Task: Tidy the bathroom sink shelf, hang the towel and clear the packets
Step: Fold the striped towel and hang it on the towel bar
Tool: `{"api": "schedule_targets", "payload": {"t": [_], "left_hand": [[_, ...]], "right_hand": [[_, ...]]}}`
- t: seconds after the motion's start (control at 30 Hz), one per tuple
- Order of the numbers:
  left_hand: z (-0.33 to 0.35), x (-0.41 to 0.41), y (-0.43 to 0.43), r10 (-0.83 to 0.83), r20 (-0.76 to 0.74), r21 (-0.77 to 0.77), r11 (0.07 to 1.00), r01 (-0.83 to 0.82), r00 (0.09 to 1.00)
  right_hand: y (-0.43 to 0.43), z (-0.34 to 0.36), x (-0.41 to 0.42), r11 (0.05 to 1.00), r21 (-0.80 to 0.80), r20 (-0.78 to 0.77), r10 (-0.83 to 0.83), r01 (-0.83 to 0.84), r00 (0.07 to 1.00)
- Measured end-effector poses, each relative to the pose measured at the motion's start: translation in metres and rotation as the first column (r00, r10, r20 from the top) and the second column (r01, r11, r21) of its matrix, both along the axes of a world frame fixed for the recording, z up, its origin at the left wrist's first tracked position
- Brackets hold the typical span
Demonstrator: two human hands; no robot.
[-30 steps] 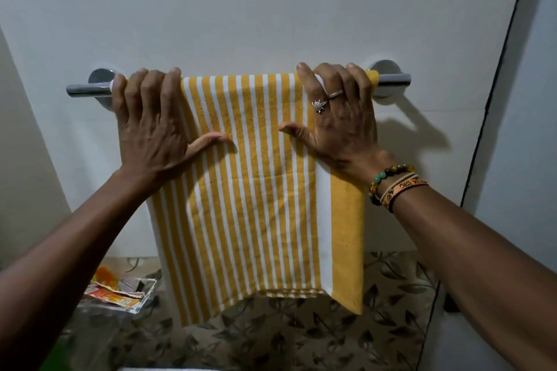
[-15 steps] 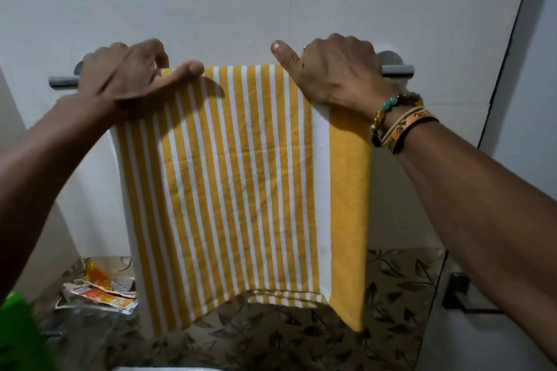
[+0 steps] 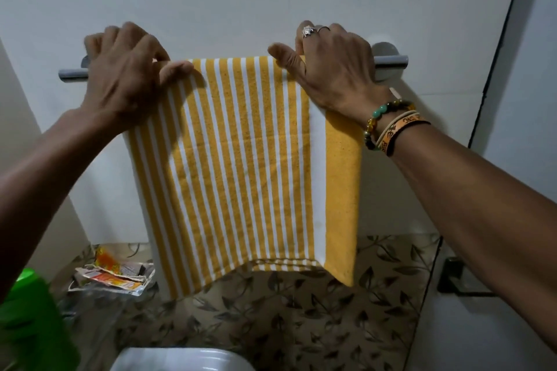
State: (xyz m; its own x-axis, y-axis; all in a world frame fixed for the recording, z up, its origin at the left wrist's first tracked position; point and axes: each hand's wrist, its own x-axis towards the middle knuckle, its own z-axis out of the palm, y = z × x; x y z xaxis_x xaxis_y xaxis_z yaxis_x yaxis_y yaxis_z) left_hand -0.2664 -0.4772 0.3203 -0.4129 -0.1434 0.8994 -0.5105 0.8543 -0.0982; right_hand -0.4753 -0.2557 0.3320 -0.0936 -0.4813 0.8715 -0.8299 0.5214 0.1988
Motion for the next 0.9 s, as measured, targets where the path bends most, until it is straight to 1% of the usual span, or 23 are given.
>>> {"api": "schedule_targets", "payload": {"t": [0.07, 0.1, 0.13, 0.17, 0.2, 0.23, 0.27, 0.3, 0.33, 0.37, 0.4, 0.47, 0.53, 0.57, 0.6, 0.63, 0.67, 0.73, 0.77, 0.8, 0.83, 0.9], "left_hand": [[-0.021, -0.001, 0.003, 0.006, -0.145, -0.097, 0.995, -0.02, 0.989], [-0.032, -0.002, 0.008, -0.024, -0.178, -0.131, 0.991, 0.001, 0.984], [-0.045, -0.003, 0.011, -0.052, -0.193, -0.159, 0.987, 0.021, 0.98], [-0.057, -0.005, 0.013, -0.061, -0.194, -0.173, 0.984, 0.027, 0.979], [-0.069, -0.005, 0.015, -0.061, -0.189, -0.152, 0.988, 0.032, 0.98], [-0.079, -0.004, 0.014, -0.039, -0.166, -0.113, 0.993, 0.02, 0.985], [-0.085, -0.003, 0.013, -0.024, -0.137, -0.078, 0.997, 0.014, 0.99], [-0.089, -0.002, 0.012, -0.017, -0.116, -0.065, 0.998, 0.009, 0.993], [-0.091, -0.001, 0.011, -0.026, -0.101, -0.063, 0.998, 0.02, 0.995], [-0.09, -0.001, 0.009, -0.033, -0.099, -0.073, 0.997, 0.026, 0.995], [-0.087, -0.002, 0.007, -0.036, -0.105, -0.083, 0.996, 0.027, 0.994], [-0.079, -0.004, 0.003, -0.013, -0.121, -0.096, 0.995, 0.001, 0.993], [-0.07, -0.005, -0.001, -0.006, -0.129, -0.074, 0.997, -0.004, 0.992], [-0.064, -0.004, -0.002, -0.003, -0.126, -0.069, 0.998, -0.006, 0.992], [-0.059, -0.002, -0.003, -0.006, -0.116, -0.068, 0.998, -0.002, 0.993], [-0.054, 0.0, -0.003, -0.008, -0.103, -0.07, 0.998, 0.001, 0.995], [-0.05, 0.002, -0.004, -0.013, -0.089, -0.068, 0.998, 0.007, 0.996], [-0.048, 0.005, -0.002, -0.046, -0.067, -0.043, 0.998, 0.044, 0.997], [-0.051, 0.007, 0.0, -0.071, -0.076, -0.022, 0.997, 0.07, 0.995], [-0.059, 0.01, 0.003, -0.094, -0.107, 0.001, 0.996, 0.094, 0.99], [-0.069, 0.013, 0.007, -0.115, -0.161, 0.026, 0.992, 0.12, 0.98], [-0.096, 0.018, 0.014, -0.16, -0.304, 0.111, 0.973, 0.202, 0.939]], "right_hand": [[0.008, -0.015, 0.004, 0.997, -0.019, -0.069, -0.074, 0.073, 0.995], [0.017, -0.024, 0.003, 0.997, -0.018, -0.002, -0.081, 0.081, 0.997], [0.026, -0.035, -0.001, 0.997, -0.029, 0.199, -0.06, 0.067, 0.978], [0.034, -0.047, 0.0, 0.999, 0.034, 0.453, -0.04, 0.027, 0.891], [0.04, -0.056, 0.004, 0.996, 0.086, 0.52, -0.029, -0.018, 0.853], [0.042, -0.062, 0.006, 0.992, 0.107, 0.363, 0.019, -0.062, 0.932], [0.042, -0.065, 0.01, 0.994, 0.08, 0.204, 0.058, -0.076, 0.977], [0.041, -0.064, 0.013, 0.992, 0.105, 0.091, 0.064, -0.074, 0.994], [0.036, -0.06, 0.014, 0.992, 0.127, 0.026, 0.024, -0.027, 0.999], [0.034, -0.056, 0.014, 0.99, 0.141, -0.005, -0.021, 0.021, 1.0], [0.03, -0.053, 0.013, 0.992, 0.112, -0.028, -0.06, 0.063, 0.998], [0.026, -0.057, 0.007, 0.987, 0.124, -0.009, -0.098, 0.099, 0.995], [0.028, -0.065, -0.002, 0.956, 0.28, 0.12, -0.12, 0.082, 0.985], [0.026, -0.07, -0.007, 0.928, 0.369, 0.231, -0.138, 0.044, 0.963], [0.023, -0.072, -0.007, 0.936, 0.351, 0.27, -0.113, 0.011, 0.956], [0.018, -0.071, -0.003, 0.973, 0.231, 0.223, -0.076, 0.023, 0.972], [0.011, -0.071, 0.002, 0.997, 0.076, 0.136, -0.031, 0.02, 0.99], [0.002, -0.074, 0.005, 0.991, -0.136, 0.02, -0.011, 0.014, 1.0], [-0.001, -0.077, 0.003, 0.975, -0.223, 0.002, 0.004, -0.004, 1.0], [-0.002, -0.083, 0.001, 0.945, -0.325, 0.013, 0.04, -0.033, 0.999], [-0.002, -0.092, 0.002, 0.9, -0.43, 0.076, 0.105, -0.063, 0.992], [0.005, -0.115, 0.005, 0.78, -0.615, 0.202, 0.297, -0.115, 0.933]]}}
